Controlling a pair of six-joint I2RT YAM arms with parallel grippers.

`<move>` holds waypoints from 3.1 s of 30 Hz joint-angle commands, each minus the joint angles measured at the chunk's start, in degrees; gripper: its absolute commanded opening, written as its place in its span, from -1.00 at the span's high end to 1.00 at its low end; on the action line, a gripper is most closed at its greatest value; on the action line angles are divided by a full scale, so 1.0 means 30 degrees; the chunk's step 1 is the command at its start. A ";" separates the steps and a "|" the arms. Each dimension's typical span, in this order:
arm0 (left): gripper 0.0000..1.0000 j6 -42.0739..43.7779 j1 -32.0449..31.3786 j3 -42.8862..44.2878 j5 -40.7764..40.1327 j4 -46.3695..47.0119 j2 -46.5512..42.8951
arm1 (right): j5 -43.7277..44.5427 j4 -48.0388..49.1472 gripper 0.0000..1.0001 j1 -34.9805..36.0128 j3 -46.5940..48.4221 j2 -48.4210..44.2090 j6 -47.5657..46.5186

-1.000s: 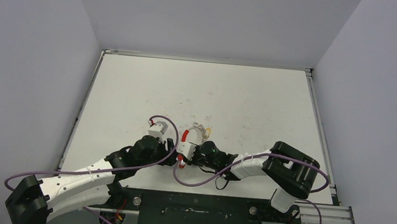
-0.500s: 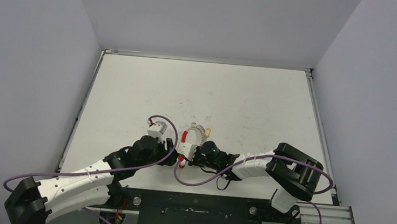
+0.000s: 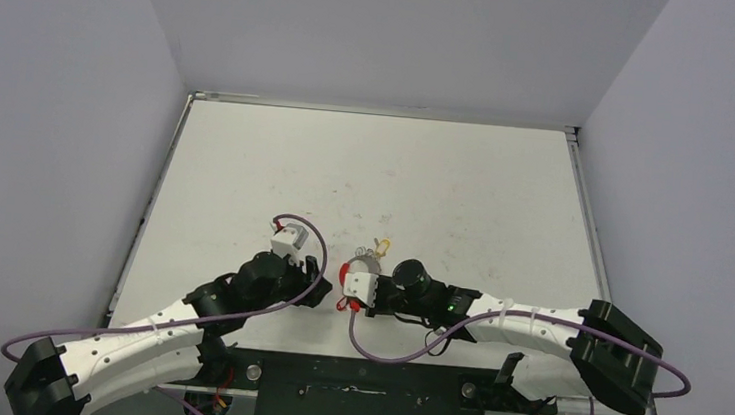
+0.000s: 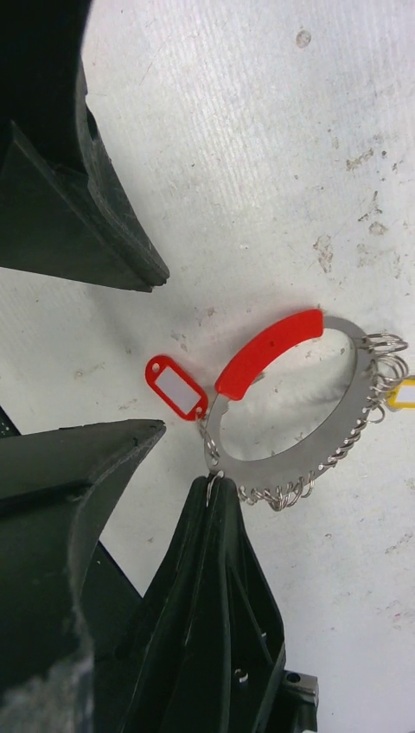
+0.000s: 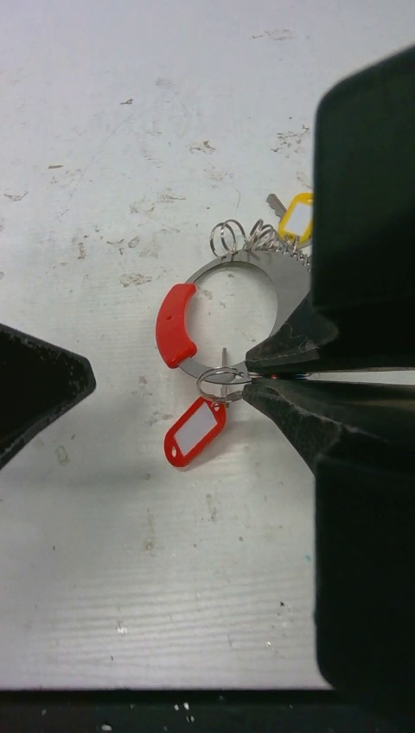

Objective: Put the keys on the keyring

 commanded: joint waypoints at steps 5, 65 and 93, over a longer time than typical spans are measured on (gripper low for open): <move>-0.02 0.3497 -0.0011 -0.0107 0.1279 0.2003 -0.1386 | -0.2591 -0.3194 1.00 -0.0448 0.0640 -0.2910 -0.0940; 0.43 1.5518 -0.2140 -0.3157 0.8876 0.9644 -0.2820 | -0.8568 0.2400 1.00 -0.2962 0.1183 -0.2923 1.1608; 0.24 1.3170 -0.2193 -0.2703 0.7604 1.0666 -0.1438 | -1.0427 0.3052 1.00 -0.3134 0.0542 -0.3174 1.1590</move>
